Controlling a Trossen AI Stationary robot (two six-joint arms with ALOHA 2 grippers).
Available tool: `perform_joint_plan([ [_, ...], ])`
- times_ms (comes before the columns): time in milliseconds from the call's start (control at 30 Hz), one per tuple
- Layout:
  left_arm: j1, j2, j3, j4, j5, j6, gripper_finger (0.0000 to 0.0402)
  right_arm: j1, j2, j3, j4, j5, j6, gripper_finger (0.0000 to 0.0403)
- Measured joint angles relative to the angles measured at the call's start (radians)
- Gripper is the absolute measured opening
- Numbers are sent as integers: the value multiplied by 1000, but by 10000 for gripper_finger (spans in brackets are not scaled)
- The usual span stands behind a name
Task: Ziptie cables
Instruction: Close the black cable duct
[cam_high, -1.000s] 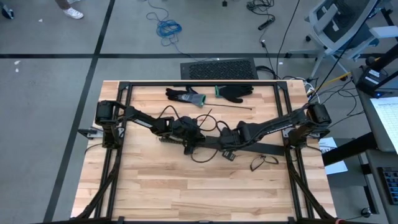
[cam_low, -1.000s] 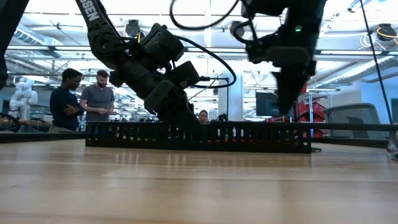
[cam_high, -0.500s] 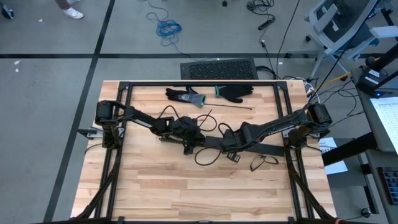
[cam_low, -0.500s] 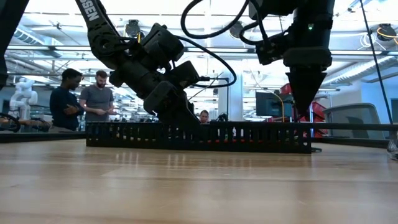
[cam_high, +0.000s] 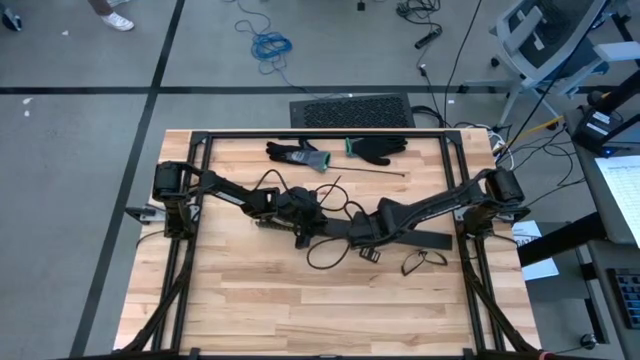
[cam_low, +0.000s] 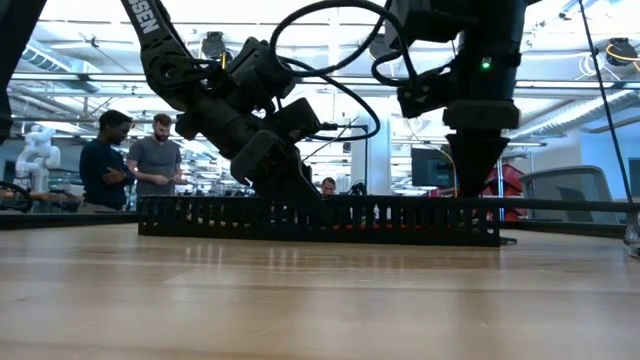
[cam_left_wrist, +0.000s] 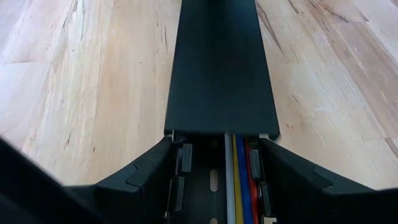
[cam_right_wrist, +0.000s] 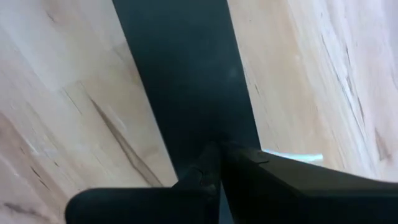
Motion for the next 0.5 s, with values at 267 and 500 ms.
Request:
perform_joint_plan([
  [267, 0, 0, 0, 0, 0, 13, 218, -36, 3, -2, 40, -14, -47, 0],
  [500, 0, 0, 0, 2, 0, 55, 218, -60, 5, -2, 96, -16, -79, 0],
])
